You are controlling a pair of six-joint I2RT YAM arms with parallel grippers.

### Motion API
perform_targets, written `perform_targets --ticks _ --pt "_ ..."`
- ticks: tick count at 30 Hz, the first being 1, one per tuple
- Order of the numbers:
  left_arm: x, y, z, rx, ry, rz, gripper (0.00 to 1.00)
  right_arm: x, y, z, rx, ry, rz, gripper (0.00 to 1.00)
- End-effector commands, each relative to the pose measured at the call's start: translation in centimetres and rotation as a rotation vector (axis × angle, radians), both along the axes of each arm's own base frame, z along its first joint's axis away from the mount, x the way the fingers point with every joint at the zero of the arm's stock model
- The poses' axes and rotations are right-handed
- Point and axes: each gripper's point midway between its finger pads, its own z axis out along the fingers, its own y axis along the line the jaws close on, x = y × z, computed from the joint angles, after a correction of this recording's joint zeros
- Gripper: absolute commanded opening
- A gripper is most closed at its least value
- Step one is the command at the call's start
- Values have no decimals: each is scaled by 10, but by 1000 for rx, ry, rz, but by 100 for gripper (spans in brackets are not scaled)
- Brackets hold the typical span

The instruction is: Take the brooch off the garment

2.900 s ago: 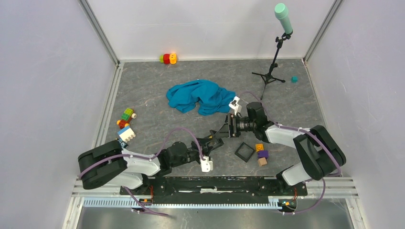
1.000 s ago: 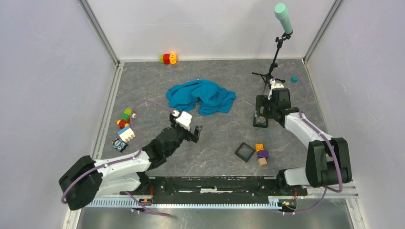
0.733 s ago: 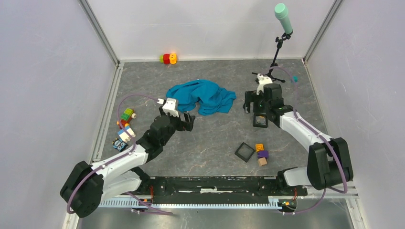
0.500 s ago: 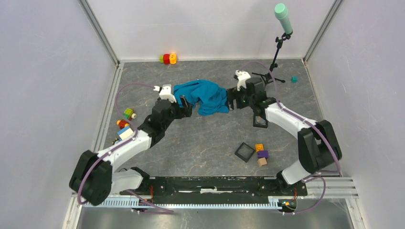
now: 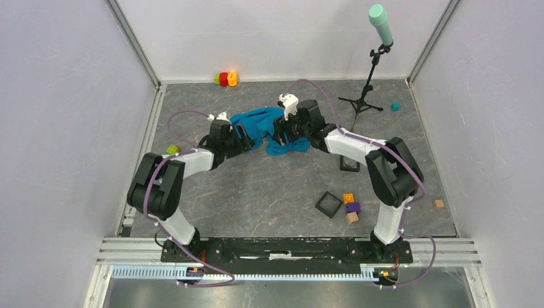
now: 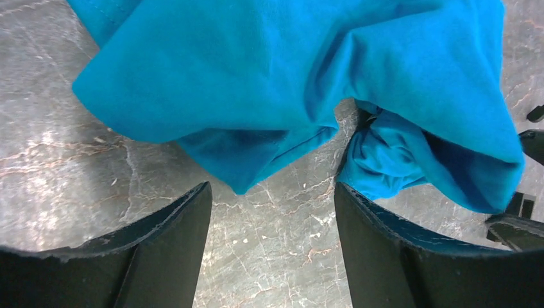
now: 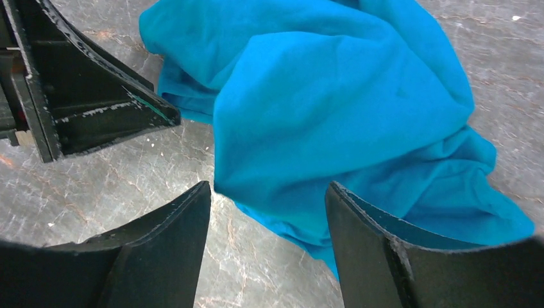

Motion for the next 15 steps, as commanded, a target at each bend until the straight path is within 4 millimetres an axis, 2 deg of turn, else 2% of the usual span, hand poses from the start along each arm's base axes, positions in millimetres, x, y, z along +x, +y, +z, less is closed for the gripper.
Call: perform_targets --ticks 1,4,6,7,8,10,13,14,15 --pt "19 -9 8 -55 -1 13 76 18 22 12 8 -76 30 70" --pt "25 -4 3 -31 12 32 75 27 21 5 -11 -67 -7 50" --pt "29 -1 -1 -10 25 42 71 29 20 10 -11 -82 -13 33" --pt "31 1 -3 -3 29 44 66 31 17 13 -14 -91 -32 27" --pt "33 3 -6 3 33 45 59 32 14 20 -12 -106 -53 18" --pt "38 10 -9 20 32 60 45 31 10 38 4 -146 -71 6" --pt "50 24 -8 49 17 86 16 33 1 68 19 -196 -112 1" --pt "54 28 -5 56 7 87 3 36 -4 78 19 -208 -134 0" --pt "56 33 3 61 -7 94 2 40 -9 91 20 -219 -156 0"
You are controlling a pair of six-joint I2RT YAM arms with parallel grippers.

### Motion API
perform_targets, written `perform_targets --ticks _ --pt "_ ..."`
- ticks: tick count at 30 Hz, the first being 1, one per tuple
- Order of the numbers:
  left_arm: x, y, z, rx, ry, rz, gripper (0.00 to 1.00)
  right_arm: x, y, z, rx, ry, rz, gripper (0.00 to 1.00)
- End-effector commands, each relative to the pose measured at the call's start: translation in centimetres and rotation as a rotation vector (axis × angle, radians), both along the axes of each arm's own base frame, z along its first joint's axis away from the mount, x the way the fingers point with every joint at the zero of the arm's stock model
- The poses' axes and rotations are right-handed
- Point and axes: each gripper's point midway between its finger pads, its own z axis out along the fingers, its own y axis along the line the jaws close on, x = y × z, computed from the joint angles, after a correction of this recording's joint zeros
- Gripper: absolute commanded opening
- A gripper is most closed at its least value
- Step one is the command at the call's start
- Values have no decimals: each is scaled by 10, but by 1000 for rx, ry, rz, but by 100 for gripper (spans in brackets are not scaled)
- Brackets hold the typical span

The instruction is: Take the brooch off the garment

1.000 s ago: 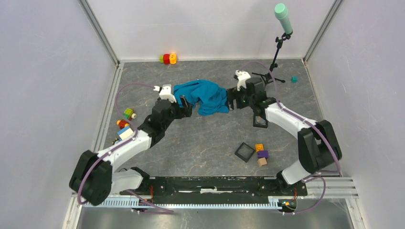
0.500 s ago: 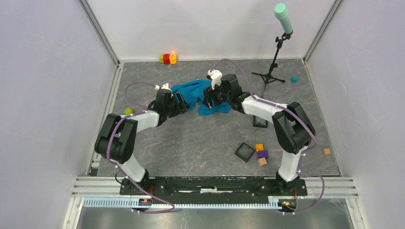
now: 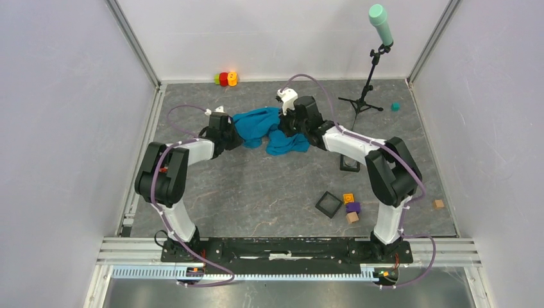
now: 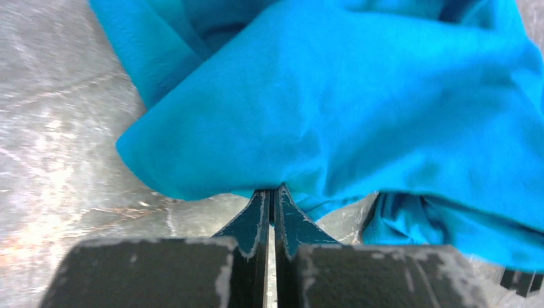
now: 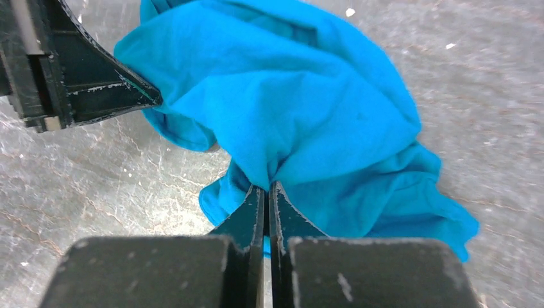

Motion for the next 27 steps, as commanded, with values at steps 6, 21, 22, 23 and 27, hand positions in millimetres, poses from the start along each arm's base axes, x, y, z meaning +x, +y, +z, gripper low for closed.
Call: perform_targets --ticks 6,21,22,23,27 --pt "19 60 135 149 -298 171 2 36 -54 166 118 -229 -192 0" --pt "-67 130 375 303 -646 364 2 -6 -63 317 317 -389 -14 0" --pt "-70 131 383 306 -656 365 2 -12 -58 324 339 -391 20 0" --pt "-74 133 392 309 -670 371 2 -15 -56 330 356 -393 33 0" --pt "-74 142 408 351 -680 391 2 -8 -73 344 379 -407 -45 0"
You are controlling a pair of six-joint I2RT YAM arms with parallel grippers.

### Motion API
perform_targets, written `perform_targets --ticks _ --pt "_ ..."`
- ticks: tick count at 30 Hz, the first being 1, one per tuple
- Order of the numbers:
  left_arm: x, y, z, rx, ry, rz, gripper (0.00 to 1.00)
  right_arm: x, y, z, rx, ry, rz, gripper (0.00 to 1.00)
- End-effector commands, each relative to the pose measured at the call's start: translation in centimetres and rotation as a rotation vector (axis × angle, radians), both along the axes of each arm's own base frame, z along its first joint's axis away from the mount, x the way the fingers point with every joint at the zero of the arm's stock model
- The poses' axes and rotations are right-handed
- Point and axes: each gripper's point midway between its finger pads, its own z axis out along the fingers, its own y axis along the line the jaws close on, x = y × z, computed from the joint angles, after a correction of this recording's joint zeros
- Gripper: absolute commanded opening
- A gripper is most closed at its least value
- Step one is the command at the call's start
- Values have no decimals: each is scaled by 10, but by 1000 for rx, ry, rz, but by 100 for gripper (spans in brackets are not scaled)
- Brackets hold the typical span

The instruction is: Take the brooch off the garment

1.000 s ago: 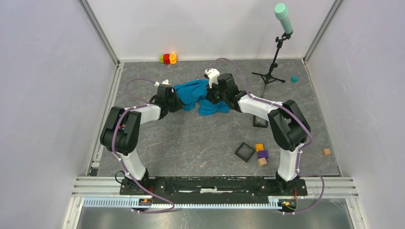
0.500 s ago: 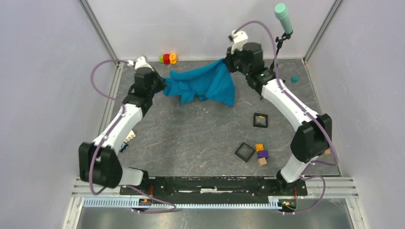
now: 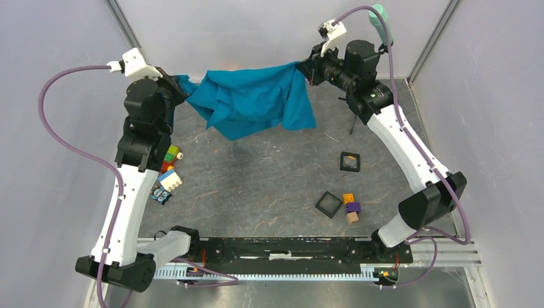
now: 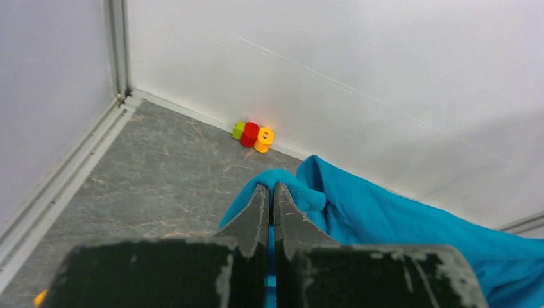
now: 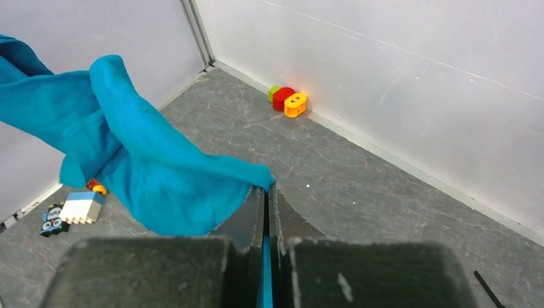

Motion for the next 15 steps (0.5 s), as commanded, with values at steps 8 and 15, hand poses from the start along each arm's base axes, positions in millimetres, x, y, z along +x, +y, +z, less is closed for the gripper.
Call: perform_targets --ticks 8,15 --pt "43 -10 -87 58 267 -82 41 22 -26 -81 -47 264 -90 85" --pt "31 -36 -151 -40 329 -201 83 -5 -69 -141 -163 263 -224 87"
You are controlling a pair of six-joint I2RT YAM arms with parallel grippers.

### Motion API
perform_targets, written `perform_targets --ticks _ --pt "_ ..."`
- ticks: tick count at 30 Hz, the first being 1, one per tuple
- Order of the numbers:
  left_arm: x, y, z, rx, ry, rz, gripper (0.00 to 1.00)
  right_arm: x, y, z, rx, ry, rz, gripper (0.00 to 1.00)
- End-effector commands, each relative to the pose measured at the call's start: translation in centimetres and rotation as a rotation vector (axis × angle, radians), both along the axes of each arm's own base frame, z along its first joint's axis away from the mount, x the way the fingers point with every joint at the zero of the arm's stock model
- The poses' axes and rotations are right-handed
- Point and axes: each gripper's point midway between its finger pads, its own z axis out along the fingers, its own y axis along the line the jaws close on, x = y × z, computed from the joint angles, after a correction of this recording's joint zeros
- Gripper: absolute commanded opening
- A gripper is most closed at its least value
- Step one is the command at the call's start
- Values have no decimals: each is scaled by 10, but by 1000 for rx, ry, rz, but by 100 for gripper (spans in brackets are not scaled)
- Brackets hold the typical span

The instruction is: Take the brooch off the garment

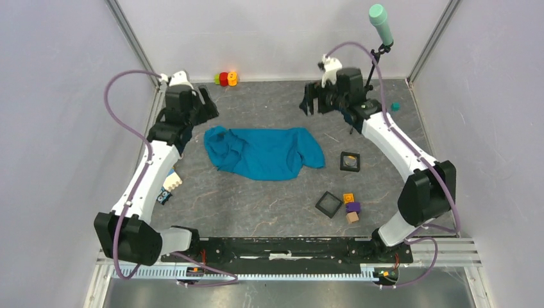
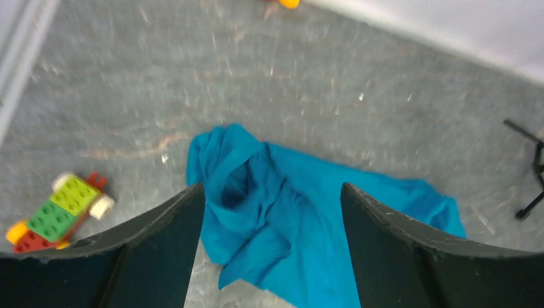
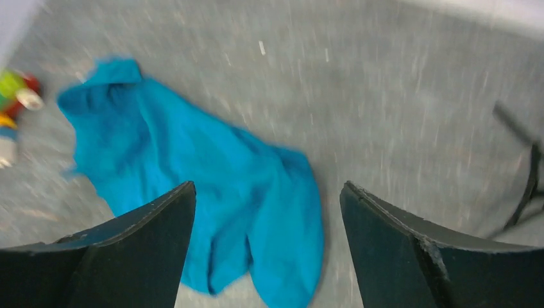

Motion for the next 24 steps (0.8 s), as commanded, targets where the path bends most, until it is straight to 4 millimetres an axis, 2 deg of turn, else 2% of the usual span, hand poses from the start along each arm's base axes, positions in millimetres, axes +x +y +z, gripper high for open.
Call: perform_targets --ticks 1,3,4,5,7,8,11,16,19,22,24 --pt "-20 -15 -4 -111 -74 -58 85 -25 -39 -10 -75 -78 -107 88" --pt "-32 -12 -14 -117 -96 -53 88 -35 -56 -19 -80 -123 -162 90" --pt "-37 -10 -18 -117 -103 -48 90 -41 -65 -17 -74 -156 -194 91" --pt "-43 -9 -26 -115 -108 -48 91 -47 -76 -28 -89 -170 -231 92" --pt "-53 -4 -41 -106 -135 -30 99 -58 -97 -30 -99 -252 -310 93" --pt "-57 1 -47 -98 -156 -15 100 -64 -110 -39 -115 -275 -358 94" --pt "-69 12 -63 -64 -227 18 100 -85 -145 -52 -175 -395 -474 95" --pt "-74 29 -91 86 -297 28 100 -116 -209 -84 -312 -512 -714 98" --pt "-72 39 -103 176 -301 45 100 -125 -229 -96 -337 -519 -766 98" --pt "-72 45 -113 228 -364 56 100 -124 -243 -117 -402 -478 -756 98" --pt "-71 46 -118 264 -380 51 100 -123 -249 -131 -366 -444 -755 98"
